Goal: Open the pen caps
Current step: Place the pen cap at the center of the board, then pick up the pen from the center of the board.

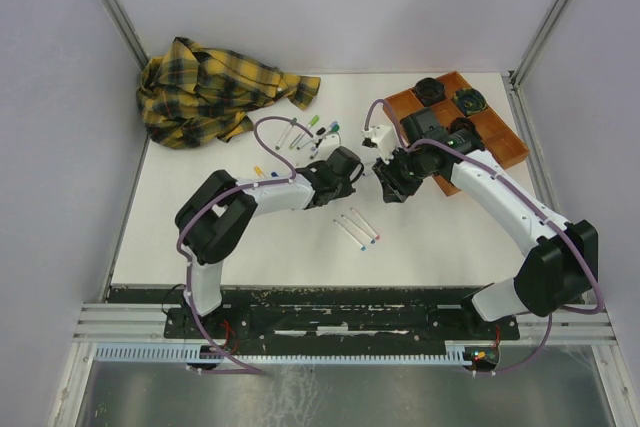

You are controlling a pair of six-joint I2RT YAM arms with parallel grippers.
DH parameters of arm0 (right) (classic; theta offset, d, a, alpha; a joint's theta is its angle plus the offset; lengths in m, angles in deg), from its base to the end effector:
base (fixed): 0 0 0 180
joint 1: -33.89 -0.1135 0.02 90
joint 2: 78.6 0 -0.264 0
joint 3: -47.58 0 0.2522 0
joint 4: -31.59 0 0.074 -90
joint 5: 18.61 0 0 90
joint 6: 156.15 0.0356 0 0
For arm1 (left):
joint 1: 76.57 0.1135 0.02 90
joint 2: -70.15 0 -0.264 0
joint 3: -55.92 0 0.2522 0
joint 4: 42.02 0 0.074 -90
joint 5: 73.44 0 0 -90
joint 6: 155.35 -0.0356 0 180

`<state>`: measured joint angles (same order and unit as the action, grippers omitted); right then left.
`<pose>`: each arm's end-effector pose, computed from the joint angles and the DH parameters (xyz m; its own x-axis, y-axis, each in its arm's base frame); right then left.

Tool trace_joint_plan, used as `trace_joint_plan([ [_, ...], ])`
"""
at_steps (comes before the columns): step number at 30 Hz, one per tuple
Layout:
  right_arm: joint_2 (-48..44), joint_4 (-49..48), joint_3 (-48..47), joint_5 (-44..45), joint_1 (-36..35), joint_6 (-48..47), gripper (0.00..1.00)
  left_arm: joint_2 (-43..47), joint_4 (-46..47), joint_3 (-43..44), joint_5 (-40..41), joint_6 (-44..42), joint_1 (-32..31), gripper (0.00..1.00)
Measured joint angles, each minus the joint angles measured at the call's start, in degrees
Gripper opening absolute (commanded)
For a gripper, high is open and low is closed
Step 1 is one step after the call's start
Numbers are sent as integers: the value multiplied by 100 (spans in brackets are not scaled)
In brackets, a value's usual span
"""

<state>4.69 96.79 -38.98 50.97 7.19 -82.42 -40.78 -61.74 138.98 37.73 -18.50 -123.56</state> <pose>0.2548 0.1421 0.2953 -0.5977 -0.5945 -0.5380 -0.7659 0.6218 0.1637 0.2888 -0.2907 0.1630 -0.7207 -0.2248 -0.6558 -0.0147 0.9507 -0.3097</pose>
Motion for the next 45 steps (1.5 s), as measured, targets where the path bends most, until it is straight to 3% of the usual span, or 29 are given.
trace_joint_plan([
  [11,0,-15,7,-2,15,0,43,-260,-223,162,87,0,0,24],
  [13,0,-15,7,-4,15,0,43,-262,-238,170,96,0,0,35],
  [26,-2,-15,9,-11,22,2,43,-81,-328,162,111,-4,0,37],
  [32,-20,-24,35,-50,31,2,43,990,-37,-485,101,-179,0,37],
  [38,-63,-33,50,-94,52,0,43,2428,715,-1674,151,-507,0,37],
  [40,-76,-35,52,-125,52,0,43,2846,890,-2135,249,-625,2,44],
  [45,-83,-35,52,-181,52,0,43,3504,1088,-2962,581,-778,109,47],
])
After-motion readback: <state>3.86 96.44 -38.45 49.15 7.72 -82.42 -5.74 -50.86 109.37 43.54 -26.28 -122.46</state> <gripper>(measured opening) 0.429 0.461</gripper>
